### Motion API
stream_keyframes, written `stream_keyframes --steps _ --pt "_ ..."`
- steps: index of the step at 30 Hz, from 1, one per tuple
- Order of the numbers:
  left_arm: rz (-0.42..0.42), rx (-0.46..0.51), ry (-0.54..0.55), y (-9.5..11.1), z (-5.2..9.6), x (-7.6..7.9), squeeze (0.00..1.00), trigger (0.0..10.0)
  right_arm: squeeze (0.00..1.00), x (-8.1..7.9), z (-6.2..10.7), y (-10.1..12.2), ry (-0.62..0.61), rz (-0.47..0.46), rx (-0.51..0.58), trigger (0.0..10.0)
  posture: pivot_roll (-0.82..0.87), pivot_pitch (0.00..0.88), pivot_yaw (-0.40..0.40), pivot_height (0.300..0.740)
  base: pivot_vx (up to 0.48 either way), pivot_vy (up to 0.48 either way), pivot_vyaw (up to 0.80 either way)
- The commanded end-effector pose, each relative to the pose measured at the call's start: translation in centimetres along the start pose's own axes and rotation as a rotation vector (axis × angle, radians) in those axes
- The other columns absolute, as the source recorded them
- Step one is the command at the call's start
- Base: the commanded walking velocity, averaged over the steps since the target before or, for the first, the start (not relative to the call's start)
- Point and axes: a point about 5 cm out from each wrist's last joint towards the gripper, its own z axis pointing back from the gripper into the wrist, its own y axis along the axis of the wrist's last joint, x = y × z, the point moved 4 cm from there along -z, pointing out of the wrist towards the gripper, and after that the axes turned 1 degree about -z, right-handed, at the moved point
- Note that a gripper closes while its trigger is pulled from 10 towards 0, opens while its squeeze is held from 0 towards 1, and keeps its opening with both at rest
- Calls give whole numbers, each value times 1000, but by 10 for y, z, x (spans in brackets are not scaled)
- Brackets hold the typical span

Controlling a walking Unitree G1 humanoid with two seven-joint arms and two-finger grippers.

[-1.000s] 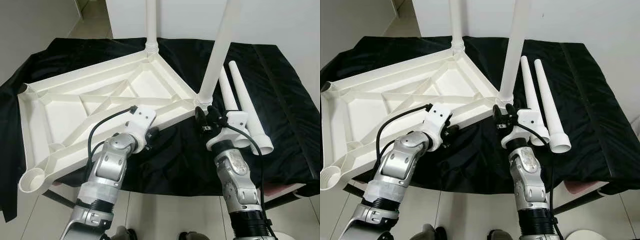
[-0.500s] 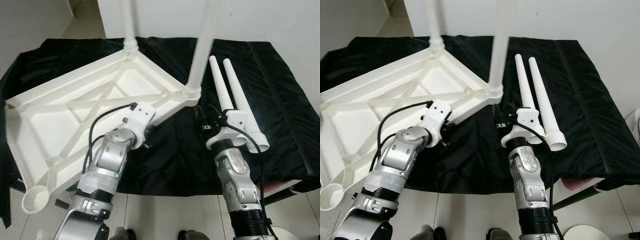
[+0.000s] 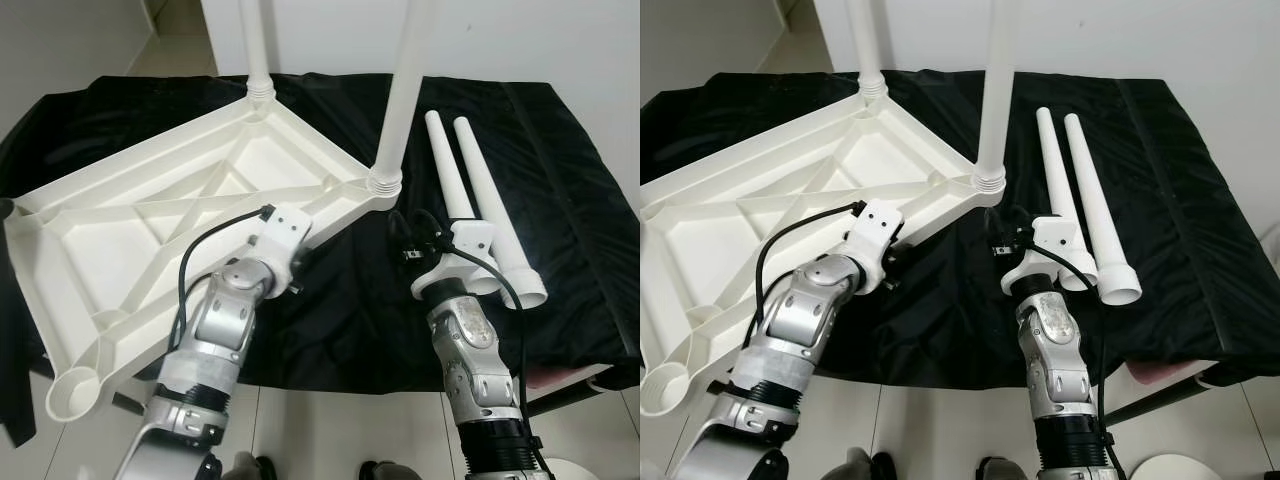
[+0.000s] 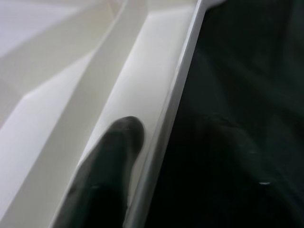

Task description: Building children table

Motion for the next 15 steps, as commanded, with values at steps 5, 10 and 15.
stream_keyframes --steps 5,10,15 --pt "-30 247 -136 34 23 15 0 10000 0 -4 -1 -2 5 -8 -1 10000 -151 115 84 740 0 0 0" --pt "-24 322 -217 39 45 18 0 10000 0 -2 0 -3 0 -8 -4 10000 -148 120 81 740 0 0 0" --pt "17 353 -361 33 75 27 0 10000 0 -1 1 -3 -1 -6 -6 10000 -137 127 72 740 0 0 0"
